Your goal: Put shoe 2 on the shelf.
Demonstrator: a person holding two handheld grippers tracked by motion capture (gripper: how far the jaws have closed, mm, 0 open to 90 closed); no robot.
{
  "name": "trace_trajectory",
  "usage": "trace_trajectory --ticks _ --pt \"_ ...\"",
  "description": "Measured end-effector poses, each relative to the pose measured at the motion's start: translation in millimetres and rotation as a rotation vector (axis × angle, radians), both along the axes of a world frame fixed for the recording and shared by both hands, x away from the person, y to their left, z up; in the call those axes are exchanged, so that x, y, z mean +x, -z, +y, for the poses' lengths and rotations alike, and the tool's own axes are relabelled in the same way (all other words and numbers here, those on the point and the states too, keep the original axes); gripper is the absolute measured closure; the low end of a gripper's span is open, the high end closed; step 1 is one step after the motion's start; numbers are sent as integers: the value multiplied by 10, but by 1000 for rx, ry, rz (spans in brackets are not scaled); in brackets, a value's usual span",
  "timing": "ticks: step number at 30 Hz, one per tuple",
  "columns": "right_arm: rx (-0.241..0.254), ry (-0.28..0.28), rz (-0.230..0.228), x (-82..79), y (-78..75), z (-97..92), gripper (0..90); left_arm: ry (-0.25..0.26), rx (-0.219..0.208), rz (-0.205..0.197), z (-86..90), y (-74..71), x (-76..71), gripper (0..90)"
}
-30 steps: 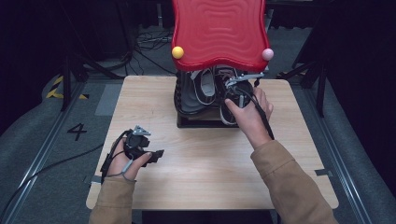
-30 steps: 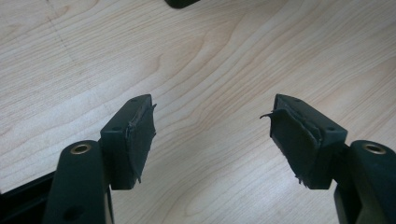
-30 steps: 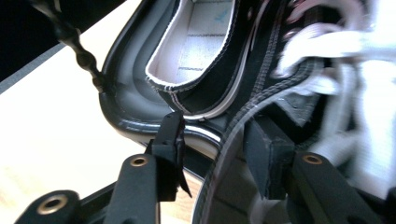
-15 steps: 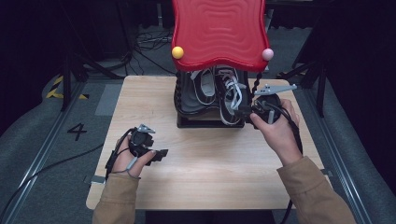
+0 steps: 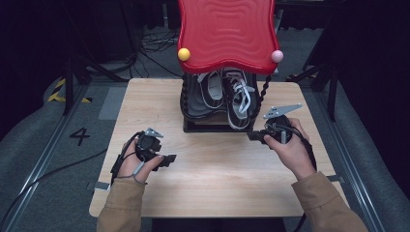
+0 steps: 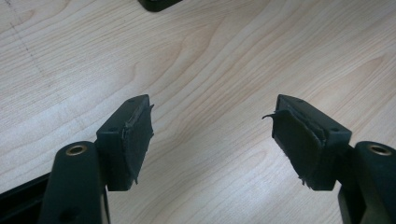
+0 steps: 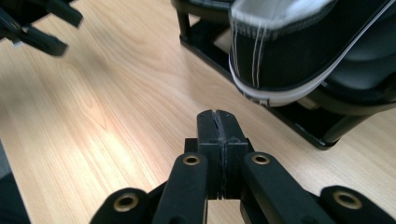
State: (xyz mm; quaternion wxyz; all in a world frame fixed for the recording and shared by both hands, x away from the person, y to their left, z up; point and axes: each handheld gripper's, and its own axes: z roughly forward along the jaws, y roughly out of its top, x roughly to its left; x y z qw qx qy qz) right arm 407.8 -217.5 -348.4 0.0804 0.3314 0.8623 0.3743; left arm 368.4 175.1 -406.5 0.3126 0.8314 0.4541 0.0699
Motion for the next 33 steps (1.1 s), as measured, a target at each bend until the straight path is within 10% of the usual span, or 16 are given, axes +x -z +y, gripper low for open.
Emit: trace_trajectory --ticks 10,24,33 --pt "8 -17 -14 227 290 113 900 -12 1 13 51 30 -21 293" --pt "70 124 -108 327 341 278 900 -10 -5 12 49 25 -20 293" --pt "18 130 -147 455 264 372 900 -7 -1 18 38 31 -17 293"
